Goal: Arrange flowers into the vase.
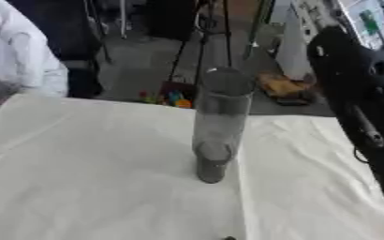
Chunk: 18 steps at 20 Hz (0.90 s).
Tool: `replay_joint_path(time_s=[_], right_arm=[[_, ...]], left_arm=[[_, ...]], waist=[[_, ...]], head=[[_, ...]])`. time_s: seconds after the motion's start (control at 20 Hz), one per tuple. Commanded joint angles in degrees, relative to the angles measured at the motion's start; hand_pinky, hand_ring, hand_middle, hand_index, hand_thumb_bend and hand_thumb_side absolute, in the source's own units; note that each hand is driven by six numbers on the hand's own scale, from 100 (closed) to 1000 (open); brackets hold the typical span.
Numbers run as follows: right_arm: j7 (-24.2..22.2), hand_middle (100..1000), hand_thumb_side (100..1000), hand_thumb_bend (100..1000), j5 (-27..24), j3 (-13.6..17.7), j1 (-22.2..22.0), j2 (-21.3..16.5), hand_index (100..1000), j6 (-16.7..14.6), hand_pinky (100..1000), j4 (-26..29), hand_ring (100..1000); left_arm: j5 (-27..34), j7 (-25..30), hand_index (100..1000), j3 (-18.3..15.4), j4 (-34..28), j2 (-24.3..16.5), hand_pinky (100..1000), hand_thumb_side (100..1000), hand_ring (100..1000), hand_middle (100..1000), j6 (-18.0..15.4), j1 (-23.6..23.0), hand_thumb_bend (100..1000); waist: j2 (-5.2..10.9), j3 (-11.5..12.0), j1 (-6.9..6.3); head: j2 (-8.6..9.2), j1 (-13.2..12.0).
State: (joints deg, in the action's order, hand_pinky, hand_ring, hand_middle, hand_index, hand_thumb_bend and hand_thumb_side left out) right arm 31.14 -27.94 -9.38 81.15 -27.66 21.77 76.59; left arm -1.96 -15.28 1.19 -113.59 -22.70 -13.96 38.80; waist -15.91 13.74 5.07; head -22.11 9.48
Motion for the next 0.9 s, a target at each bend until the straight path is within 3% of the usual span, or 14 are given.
replay_joint_path(time_s=[0.05,0.9], right_arm=[[0.92,100,100,416,-0.75,0.72,0.99,-0.37,100,1.61,100,1.64,100],[4.13,100,100,413,-3.32,1.59,-0.68,1.80,100,4.16,100,2.93,100]], left_arm=[[0.35,0.19,1000,-0.18,-1.00,-0.59,899,1000,996,919,0.07,0.39,184],[0.75,0.31,1000,-0.13,-1.00,0.51,900,1000,996,918,0.07,0.18,185]], waist=[[1.71,-0.10,-0.41],[2.25,0.03,-0.25]], head=[[-0.24,-0.17],[-2.44,0.73]])
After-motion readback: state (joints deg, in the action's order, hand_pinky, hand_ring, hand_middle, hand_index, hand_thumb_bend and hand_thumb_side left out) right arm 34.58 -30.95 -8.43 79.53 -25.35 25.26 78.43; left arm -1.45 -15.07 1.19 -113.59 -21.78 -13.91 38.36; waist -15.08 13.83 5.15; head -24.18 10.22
